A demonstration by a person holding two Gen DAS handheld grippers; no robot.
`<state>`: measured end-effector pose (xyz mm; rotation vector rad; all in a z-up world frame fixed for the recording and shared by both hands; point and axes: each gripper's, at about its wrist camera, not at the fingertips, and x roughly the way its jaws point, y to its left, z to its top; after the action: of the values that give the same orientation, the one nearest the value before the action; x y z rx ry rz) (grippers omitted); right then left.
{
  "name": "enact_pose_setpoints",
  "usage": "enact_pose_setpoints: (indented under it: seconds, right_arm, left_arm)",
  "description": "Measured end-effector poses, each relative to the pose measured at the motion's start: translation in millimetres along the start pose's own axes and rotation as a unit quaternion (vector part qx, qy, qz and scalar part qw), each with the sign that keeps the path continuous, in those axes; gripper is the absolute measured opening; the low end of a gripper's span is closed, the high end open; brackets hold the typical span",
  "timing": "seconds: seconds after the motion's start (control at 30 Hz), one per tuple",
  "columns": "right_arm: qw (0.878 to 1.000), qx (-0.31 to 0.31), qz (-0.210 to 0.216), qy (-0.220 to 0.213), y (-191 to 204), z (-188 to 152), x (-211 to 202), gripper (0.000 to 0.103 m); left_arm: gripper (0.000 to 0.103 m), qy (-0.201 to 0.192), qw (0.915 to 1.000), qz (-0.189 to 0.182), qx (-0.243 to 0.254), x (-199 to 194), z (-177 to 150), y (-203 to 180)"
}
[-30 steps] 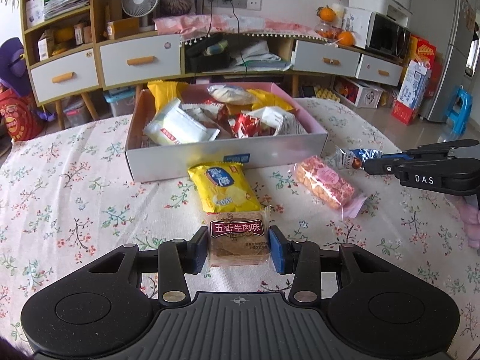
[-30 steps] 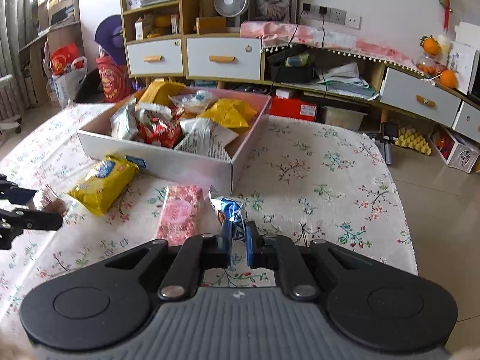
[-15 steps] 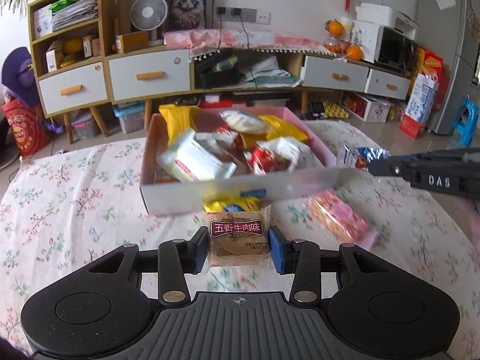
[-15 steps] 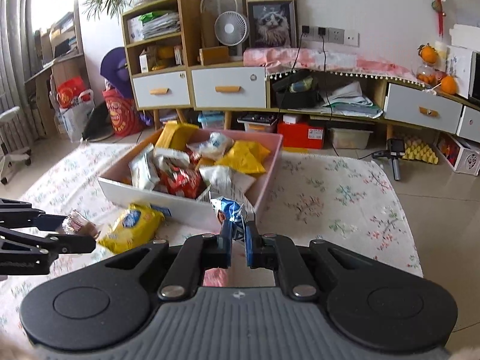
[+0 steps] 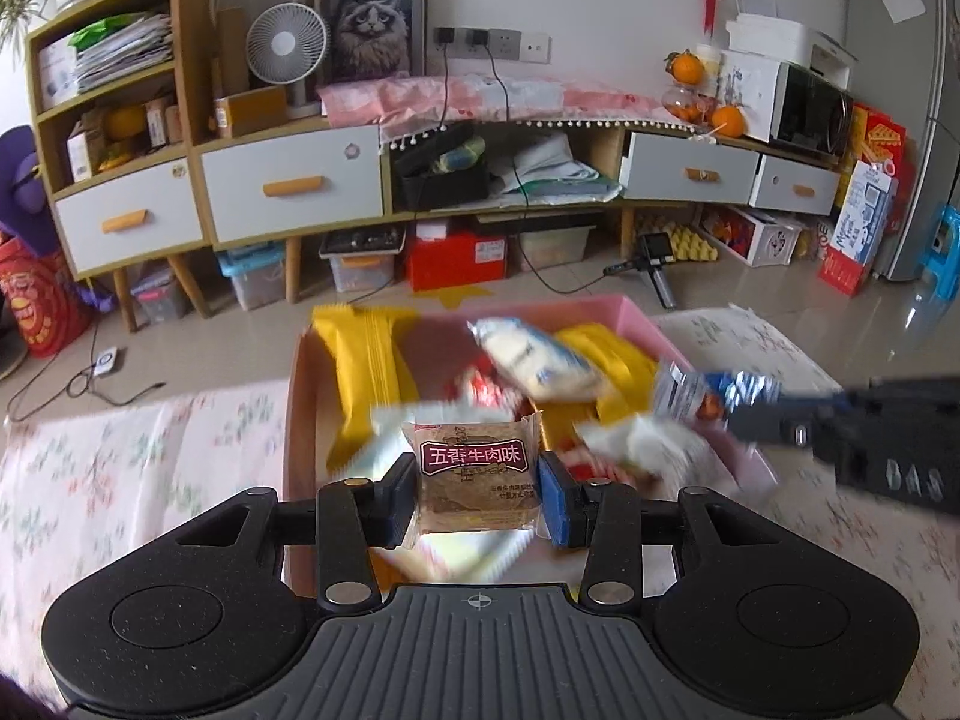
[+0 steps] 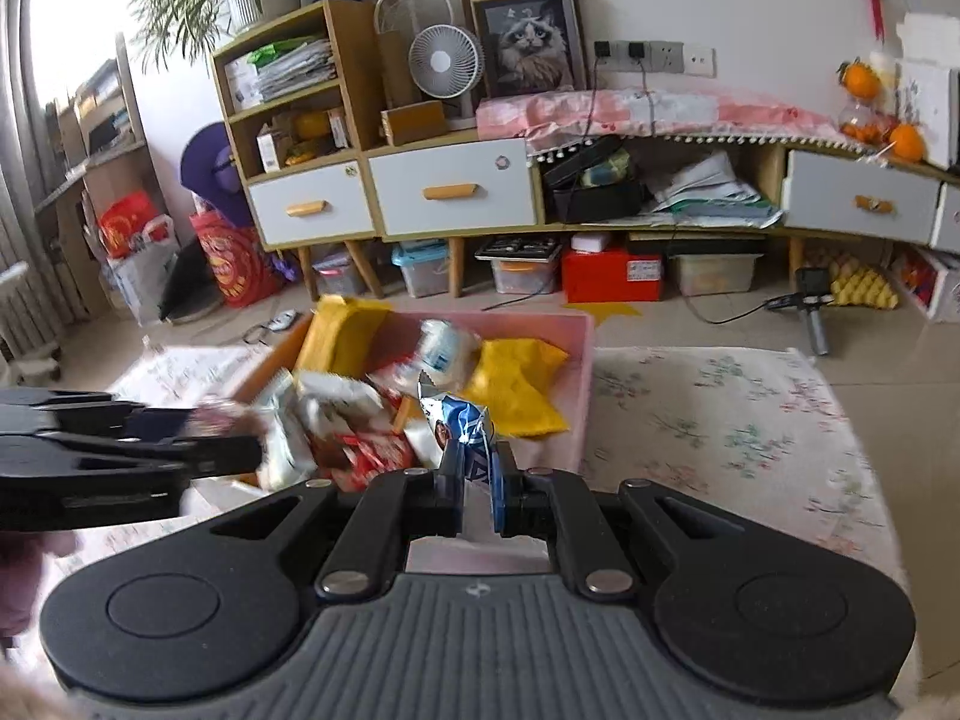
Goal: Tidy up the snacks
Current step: 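Lower both packs into the box and open both grippers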
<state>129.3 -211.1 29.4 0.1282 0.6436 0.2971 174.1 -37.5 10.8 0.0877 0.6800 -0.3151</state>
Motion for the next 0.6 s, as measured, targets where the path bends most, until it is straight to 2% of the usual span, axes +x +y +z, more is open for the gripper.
enact_pose_setpoints:
  seconds: [0.13,0.3,0.47,0.57,0.6]
  right_arm:
    - [1.000,0.003,0.030,0.003,9,4,11,0.008]
    - [0.999,-0.012,0.044,0.012,18,4,20,0.008]
    - [0.999,-0.017,0.034,0.026,18,3,30,0.008]
    - [0.999,-0.010,0.028,0.032,17,3,34,0.011]
    - [0.999,-0.010,0.025,0.030,17,3,33,0.015]
  left_arm:
    - [0.039,0.000,1.0000,-0.002,-0.002,23,18,6]
    - [0.039,0.007,0.9999,-0.006,0.007,47,26,6]
    - [0.040,0.008,0.9999,-0.009,0.006,64,25,5]
    - [0.046,0.002,1.0000,-0.008,0.001,69,24,4]
    - [0.049,0.001,0.9999,-0.010,-0.002,70,24,4]
